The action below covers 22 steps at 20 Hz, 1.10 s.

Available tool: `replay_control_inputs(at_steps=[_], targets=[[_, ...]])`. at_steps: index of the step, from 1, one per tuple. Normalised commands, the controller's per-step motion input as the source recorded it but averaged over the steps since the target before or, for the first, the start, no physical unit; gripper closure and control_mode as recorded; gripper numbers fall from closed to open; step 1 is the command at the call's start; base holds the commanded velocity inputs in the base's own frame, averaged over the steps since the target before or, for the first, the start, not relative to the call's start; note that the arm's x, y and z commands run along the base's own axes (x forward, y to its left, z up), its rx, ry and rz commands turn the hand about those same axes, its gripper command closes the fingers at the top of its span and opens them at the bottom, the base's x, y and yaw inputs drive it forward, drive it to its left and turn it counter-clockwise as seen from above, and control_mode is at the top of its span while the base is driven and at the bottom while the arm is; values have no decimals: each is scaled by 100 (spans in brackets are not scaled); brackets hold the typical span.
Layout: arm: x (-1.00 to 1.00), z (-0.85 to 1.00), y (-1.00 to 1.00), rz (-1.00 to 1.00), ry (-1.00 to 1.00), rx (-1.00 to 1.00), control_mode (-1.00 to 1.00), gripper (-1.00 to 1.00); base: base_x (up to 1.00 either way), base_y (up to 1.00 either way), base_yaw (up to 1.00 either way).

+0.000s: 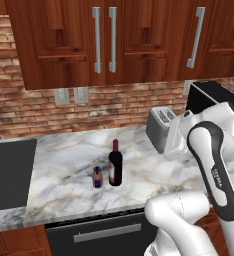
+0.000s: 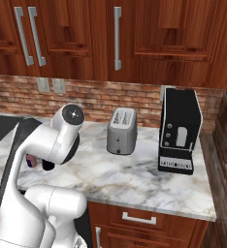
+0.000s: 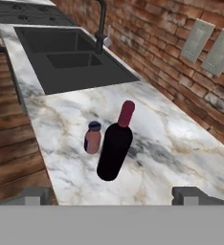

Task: There is a wine glass and glass cup on the dining counter. Place the wine bottle next to the wine glass and the juice bottle next to the glass cup.

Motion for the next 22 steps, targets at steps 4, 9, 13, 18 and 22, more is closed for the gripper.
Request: replay_control_inputs(at_steps=[4,9,13,18,22], targets=[[0,-1,12,0,-3,4,-100,-100,0,0,0],[0,-4,14,0,0,2,-100,-100,0,0,0],[2,-5,16,0,0,3,-100,-100,0,0,0],[4,-5,15,2,0,7,-100,-100,0,0,0],[8,-9,14,6,0,9,-100,-100,0,0,0]])
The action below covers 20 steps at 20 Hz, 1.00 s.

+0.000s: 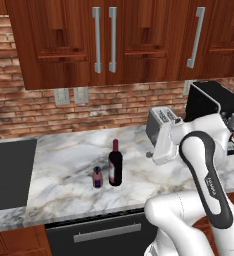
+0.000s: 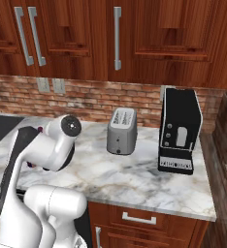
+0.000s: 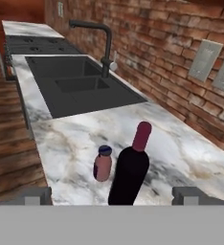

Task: There is a wine glass and glass cup on the dining counter. Place the wine bottle next to the wine glass and the juice bottle next to the glass cup.

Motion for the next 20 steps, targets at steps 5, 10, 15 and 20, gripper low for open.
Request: replay_control_inputs(at_steps=[5,10,15,20], targets=[[19,-16,9,7,0,6,-100,-100,0,0,0],[19,-21,11,8,0,5,-100,-100,0,0,0],[21,-19,14,6,0,6,-100,-100,0,0,0],[19,-14,17,6,0,7,-100,-100,0,0,0]])
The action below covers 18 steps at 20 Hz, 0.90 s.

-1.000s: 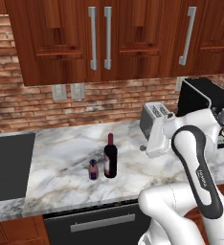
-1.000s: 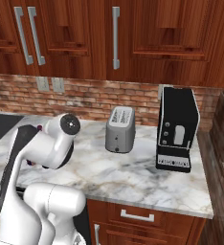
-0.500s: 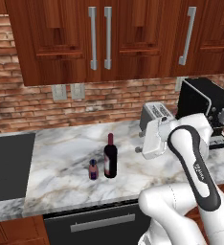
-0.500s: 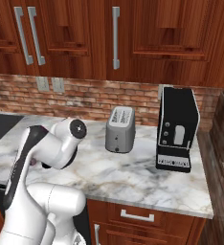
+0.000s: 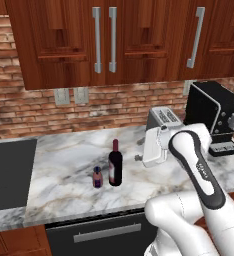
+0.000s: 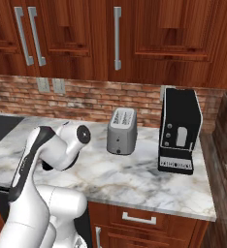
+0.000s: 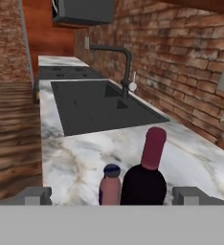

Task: There is a wine glass and glass cup on the dining counter. Place the wine bottle next to the wine glass and the juice bottle next to the glass cup.

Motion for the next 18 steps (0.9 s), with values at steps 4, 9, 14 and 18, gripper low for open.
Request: replay_control_inputs(at_steps=[4,9,14,18], targets=[[9,-8,15,5,0,9,-100,-100,0,0,0],[19,-12,14,4,0,5,-100,-100,0,0,0],[26,-12,13,3,0,1,-100,-100,0,0,0],[29,-13,13,2,0,0,-100,-100,0,0,0]])
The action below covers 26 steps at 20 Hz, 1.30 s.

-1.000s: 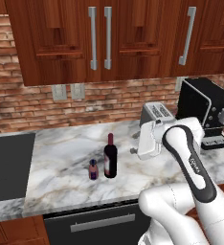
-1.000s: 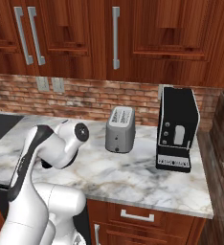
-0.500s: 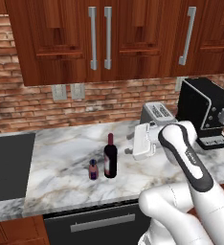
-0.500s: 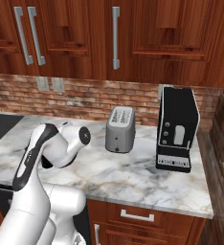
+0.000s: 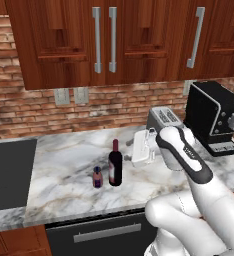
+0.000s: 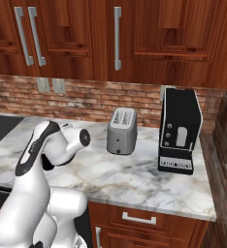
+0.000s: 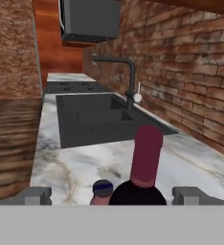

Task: There is a wine glass and glass cup on the dining counter. Place the wine bottle next to the wine glass and the juice bottle next to the glass cup.

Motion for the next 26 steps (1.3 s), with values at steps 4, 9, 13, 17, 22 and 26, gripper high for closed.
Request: replay_control_inputs(at_steps=[4,9,13,17,22,26], targets=[[26,-8,5,3,0,0,-100,-100,0,0,0],[22,-9,5,4,0,0,-100,-100,0,0,0],[20,-11,5,3,0,0,-100,-100,0,0,0],[15,-15,12,2,0,0,-100,-100,0,0,0],[12,-14,12,1,0,0,-100,-100,0,0,0],[7,-10,12,0,0,0,-100,-100,0,0,0]])
